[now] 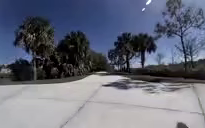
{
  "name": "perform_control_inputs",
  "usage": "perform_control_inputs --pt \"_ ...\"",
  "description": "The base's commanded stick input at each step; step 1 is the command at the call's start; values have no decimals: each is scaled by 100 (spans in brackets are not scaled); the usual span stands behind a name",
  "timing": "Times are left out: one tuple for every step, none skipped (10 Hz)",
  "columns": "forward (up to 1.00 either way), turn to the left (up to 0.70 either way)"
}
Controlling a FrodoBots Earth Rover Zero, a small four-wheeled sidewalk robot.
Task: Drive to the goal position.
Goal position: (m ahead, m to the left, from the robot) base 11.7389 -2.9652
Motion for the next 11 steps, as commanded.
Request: perform_control_inputs --pt "100 -1" --pt "100 -13" --pt "100 -26" --pt "100 -38" --pt "100 -40" --pt "100 -40" --pt "100 -13" --pt "100 0" --pt "100 0" --pt "100 0" --pt "100 0"
